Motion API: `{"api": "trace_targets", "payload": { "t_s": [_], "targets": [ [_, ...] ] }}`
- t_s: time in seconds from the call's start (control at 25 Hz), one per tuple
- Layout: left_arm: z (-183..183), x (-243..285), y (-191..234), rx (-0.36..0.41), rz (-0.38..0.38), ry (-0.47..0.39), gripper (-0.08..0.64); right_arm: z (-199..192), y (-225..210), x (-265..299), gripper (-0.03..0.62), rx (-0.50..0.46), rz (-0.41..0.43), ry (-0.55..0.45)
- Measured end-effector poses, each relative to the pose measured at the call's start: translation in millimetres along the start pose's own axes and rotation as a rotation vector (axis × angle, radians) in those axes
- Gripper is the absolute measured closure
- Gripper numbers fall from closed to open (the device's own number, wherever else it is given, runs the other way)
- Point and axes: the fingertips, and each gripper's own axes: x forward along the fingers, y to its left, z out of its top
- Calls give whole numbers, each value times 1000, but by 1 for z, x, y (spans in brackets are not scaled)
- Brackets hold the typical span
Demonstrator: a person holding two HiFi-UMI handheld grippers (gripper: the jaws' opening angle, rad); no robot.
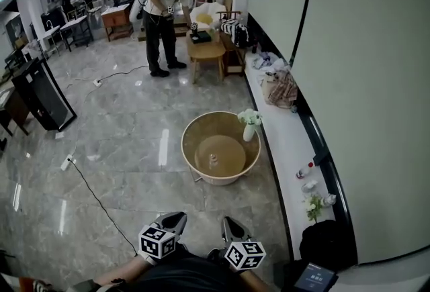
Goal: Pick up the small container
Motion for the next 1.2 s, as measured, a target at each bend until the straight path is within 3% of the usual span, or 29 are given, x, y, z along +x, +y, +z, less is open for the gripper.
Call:
{"api": "trace_targets", "payload": {
  "t_s": [0.48, 0.72, 1.0, 1.2],
  "targets": [
    [-19, 24, 5, -44, 23, 63, 543, -15, -29, 15, 586, 49, -8, 73],
    [12, 50, 30, -39, -14, 46, 543, 9, -41, 47, 586, 54, -58, 47],
    [67, 77, 90, -49, -49, -21, 543, 42, -36, 105, 586, 57, -113, -5],
    [77, 93, 126, -55, -99, 3, 543, 44, -25, 142, 586, 56, -147, -6]
  ]
}}
